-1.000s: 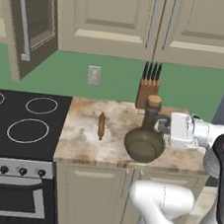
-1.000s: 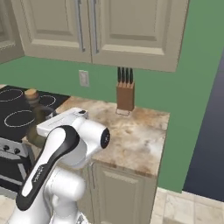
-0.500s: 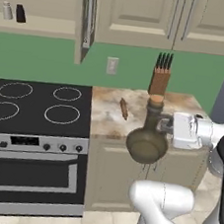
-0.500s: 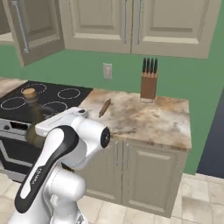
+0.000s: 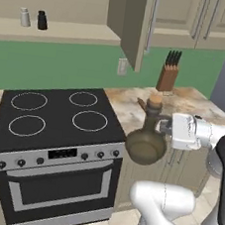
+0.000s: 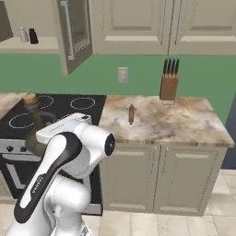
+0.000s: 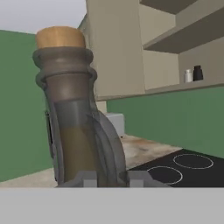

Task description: There are various items on the counter. Only move the condiments/shakers into the cabinet.

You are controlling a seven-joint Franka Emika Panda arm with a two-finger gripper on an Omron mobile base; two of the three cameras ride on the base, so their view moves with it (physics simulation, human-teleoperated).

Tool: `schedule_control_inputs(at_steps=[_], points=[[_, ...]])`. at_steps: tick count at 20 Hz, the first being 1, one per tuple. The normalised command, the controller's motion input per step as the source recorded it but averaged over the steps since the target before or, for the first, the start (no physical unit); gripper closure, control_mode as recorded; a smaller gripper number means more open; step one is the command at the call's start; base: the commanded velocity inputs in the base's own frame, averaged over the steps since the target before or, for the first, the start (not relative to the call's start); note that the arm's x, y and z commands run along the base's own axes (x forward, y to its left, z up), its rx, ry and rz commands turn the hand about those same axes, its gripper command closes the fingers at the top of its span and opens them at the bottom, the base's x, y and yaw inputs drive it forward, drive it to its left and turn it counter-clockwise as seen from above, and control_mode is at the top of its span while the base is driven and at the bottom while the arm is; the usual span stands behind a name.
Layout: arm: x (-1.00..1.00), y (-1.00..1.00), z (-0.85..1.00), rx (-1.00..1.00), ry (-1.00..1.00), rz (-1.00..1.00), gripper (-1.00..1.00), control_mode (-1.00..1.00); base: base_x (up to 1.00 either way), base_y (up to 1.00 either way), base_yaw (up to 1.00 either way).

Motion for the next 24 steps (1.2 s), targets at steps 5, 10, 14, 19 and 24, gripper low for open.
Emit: schedule_control_inputs(at_steps=[5,10,14,19,24], points=[[0.00,0.00,0.00,0.00,0.00,0.00,1.00,1.00,0.15,1.00,-0.38],[0.00,0.00,0.00,0.00,0.00,0.00,1.00,1.00,0.79,0.53,-0.10],[0.00,0.00,0.00,0.00,0.00,0.00,1.00,1.00,0.95,0.39,0.00],[0.00,0.00,0.00,0.00,0.00,0.00,1.00,1.00,0.98,0.19,0.15],[0.00,0.00,0.00,0.00,0.00,0.00,1.00,1.00,0.83,0.43,0.12]])
